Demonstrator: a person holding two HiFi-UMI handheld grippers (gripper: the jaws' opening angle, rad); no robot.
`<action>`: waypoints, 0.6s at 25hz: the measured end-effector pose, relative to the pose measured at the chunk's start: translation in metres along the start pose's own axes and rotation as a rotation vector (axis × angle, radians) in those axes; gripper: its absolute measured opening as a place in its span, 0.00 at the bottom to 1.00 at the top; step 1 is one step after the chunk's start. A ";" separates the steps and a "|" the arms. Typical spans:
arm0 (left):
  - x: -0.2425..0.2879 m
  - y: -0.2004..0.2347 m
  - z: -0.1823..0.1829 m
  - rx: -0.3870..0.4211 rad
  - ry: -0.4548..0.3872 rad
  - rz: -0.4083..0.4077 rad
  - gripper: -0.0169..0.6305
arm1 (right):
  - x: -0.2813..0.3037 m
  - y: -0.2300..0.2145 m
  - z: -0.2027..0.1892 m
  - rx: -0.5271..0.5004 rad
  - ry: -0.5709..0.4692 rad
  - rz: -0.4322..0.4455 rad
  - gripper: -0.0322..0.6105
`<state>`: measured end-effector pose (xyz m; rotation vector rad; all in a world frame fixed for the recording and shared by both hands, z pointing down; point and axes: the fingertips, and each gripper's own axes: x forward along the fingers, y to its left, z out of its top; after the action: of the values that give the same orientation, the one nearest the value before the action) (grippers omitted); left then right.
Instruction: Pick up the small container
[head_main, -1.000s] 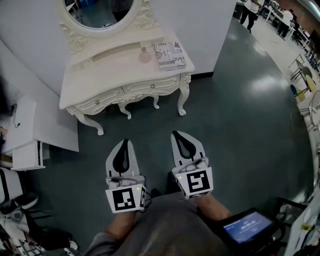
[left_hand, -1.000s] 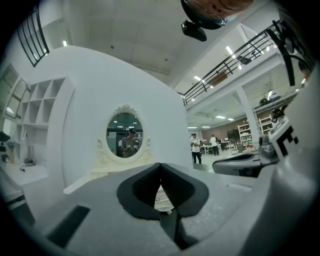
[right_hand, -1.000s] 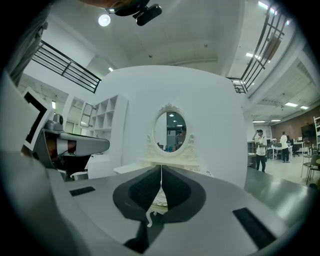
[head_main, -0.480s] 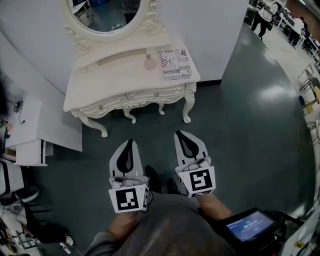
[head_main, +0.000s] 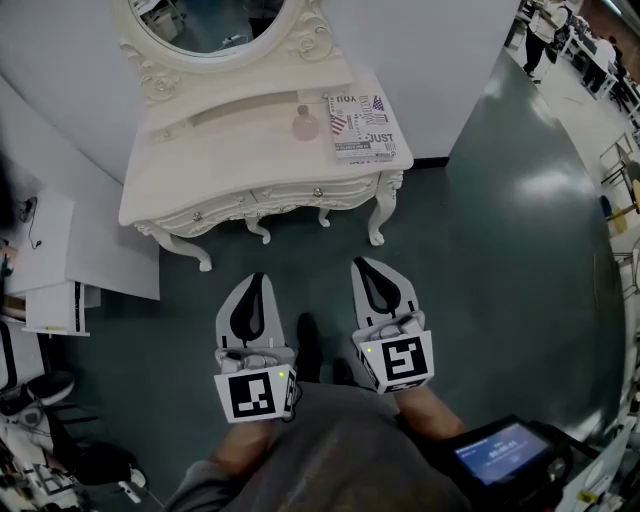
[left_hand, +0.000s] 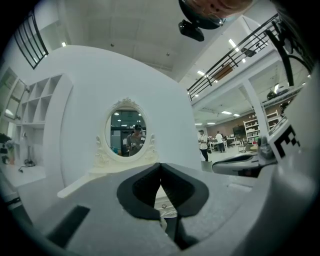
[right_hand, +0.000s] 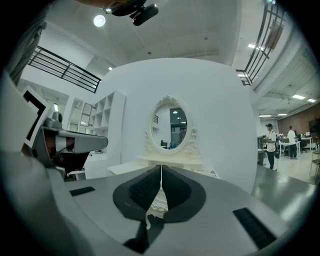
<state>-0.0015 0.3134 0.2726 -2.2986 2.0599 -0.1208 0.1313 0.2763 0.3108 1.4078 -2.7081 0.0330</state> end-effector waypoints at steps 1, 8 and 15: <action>0.004 0.004 -0.003 0.000 0.008 -0.001 0.05 | 0.007 0.000 -0.002 0.003 0.008 0.001 0.07; 0.046 0.046 -0.026 -0.033 0.053 0.005 0.05 | 0.068 0.009 -0.015 0.006 0.060 0.016 0.07; 0.098 0.103 -0.021 -0.047 0.031 -0.003 0.05 | 0.143 0.014 0.011 -0.033 0.033 0.011 0.07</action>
<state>-0.0945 0.2053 0.2865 -2.3414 2.0969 -0.1099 0.0378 0.1673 0.3125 1.3715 -2.6773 0.0127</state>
